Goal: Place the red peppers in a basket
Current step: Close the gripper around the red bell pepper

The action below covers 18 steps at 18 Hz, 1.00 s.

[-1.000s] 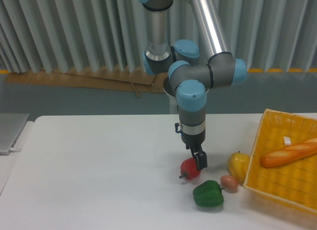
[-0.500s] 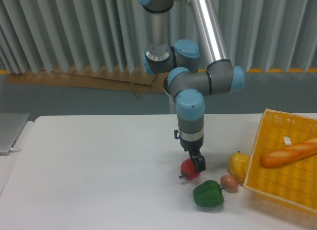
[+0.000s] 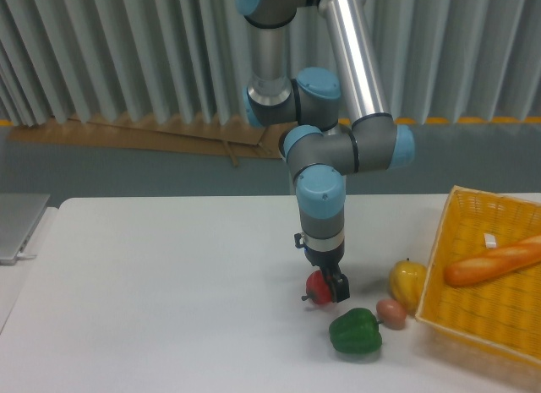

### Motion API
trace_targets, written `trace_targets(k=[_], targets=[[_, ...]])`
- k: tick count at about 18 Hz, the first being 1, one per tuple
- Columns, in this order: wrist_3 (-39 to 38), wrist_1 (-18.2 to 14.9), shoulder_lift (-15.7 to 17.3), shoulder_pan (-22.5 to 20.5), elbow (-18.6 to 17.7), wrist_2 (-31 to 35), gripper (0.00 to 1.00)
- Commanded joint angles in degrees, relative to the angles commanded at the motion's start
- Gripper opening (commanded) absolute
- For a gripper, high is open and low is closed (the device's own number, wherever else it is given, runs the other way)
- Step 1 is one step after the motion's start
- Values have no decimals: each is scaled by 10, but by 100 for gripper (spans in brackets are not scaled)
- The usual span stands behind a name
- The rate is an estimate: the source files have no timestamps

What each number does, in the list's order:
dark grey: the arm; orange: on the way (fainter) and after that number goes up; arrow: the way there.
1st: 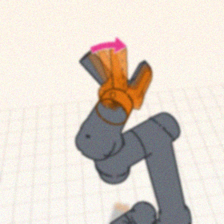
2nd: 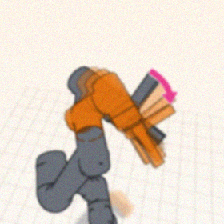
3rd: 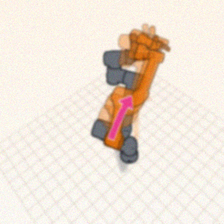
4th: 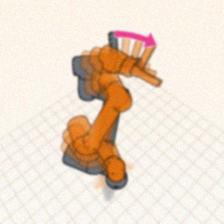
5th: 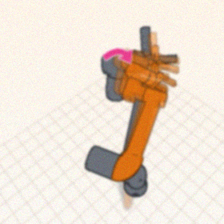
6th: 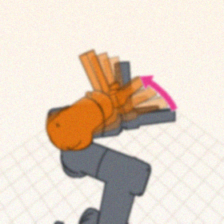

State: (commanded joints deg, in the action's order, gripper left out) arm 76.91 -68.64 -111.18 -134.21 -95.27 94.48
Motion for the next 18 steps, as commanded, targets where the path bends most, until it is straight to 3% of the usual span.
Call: trace_targets(k=[1, 6, 7, 14, 16, 17, 18], targets=[[0, -1, -1, 0, 0, 0, 83], [3, 1, -2, 1, -1, 31, 72], [3, 2, -2, 1, 0, 38, 66], [2, 0, -1, 0, 3, 40, 47], [-1, 0, -2, 1, 2, 40, 52], [1, 1, -2, 1, 2, 40, 97], [1, 1, -1, 1, 3, 40, 100]])
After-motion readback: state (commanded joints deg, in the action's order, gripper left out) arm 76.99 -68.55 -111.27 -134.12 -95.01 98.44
